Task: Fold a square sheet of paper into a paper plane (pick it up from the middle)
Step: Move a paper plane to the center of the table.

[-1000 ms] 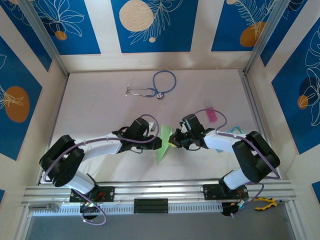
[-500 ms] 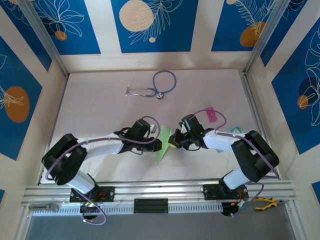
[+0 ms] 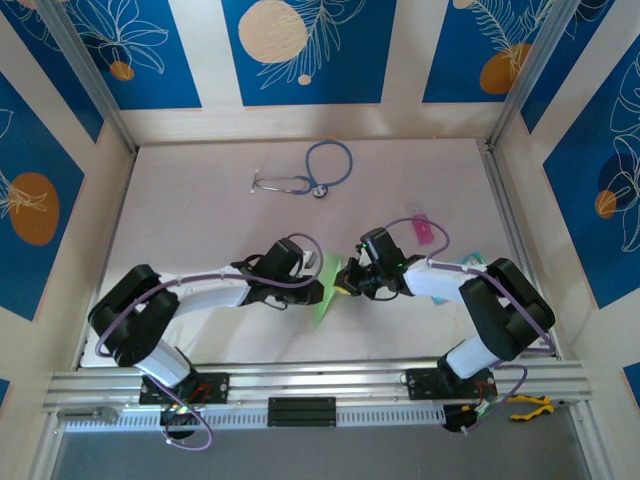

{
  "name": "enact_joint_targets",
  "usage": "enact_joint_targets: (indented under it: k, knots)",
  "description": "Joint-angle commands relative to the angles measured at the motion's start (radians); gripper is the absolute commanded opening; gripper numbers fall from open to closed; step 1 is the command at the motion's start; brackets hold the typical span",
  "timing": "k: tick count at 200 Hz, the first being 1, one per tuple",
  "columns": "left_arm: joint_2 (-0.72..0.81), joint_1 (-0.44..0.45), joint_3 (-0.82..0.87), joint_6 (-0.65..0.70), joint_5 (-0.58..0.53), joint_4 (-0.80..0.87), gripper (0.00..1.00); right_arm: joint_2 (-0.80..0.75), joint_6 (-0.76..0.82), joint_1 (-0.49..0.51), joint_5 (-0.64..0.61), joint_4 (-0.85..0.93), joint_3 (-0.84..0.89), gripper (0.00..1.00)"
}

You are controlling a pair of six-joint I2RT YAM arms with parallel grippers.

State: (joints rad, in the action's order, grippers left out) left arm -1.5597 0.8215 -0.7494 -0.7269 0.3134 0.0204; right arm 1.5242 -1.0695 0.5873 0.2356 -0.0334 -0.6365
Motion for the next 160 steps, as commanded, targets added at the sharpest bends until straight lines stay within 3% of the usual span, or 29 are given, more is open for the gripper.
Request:
enact_joint_targets:
  k: [1,50,106,160]
  knots:
    - [0.007,0.013,-0.022,-0.001,-0.001,0.010,0.24,0.008,-0.011,0.006,0.007,0.024,-0.022,0.03]
    - [0.002,0.033,-0.022,-0.012,-0.008,-0.007,0.22,0.008,-0.012,0.006,0.003,0.033,-0.025,0.03]
    - [-0.032,0.042,-0.046,-0.006,-0.009,-0.006,0.33,0.005,-0.010,0.007,0.008,0.033,-0.024,0.04]
    - [-0.028,0.048,-0.065,0.007,-0.045,0.034,0.29,0.009,-0.014,0.009,0.007,0.031,-0.022,0.03]
